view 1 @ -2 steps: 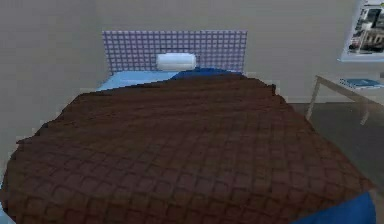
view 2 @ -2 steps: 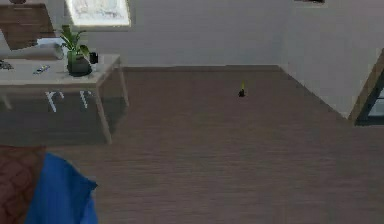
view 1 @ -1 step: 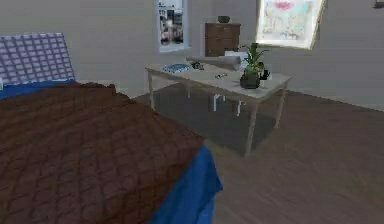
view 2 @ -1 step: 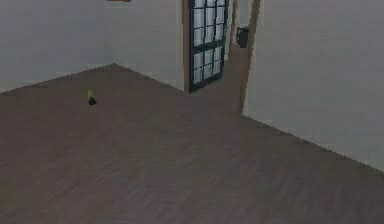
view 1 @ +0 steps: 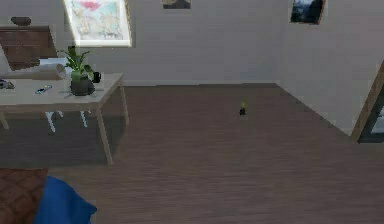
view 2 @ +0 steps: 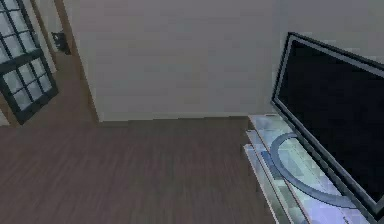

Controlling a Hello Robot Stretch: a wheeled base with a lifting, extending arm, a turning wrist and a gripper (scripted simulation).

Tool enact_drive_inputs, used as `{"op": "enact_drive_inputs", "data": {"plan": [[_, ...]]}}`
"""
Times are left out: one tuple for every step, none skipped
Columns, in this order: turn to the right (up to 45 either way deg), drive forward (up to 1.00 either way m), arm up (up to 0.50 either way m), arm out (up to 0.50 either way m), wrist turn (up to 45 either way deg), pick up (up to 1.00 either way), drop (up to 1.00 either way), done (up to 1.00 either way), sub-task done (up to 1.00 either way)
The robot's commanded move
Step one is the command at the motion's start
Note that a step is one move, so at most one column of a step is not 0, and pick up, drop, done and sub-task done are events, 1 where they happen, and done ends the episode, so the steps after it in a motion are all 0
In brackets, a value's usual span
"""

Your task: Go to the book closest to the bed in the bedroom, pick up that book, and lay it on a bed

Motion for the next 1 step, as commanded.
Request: {"op": "enact_drive_inputs", "data": {"plan": [[15.0, 0.0, 0.0, 0.0, 0.0, 0.0, 0.0, 0.0, 0.0]]}}
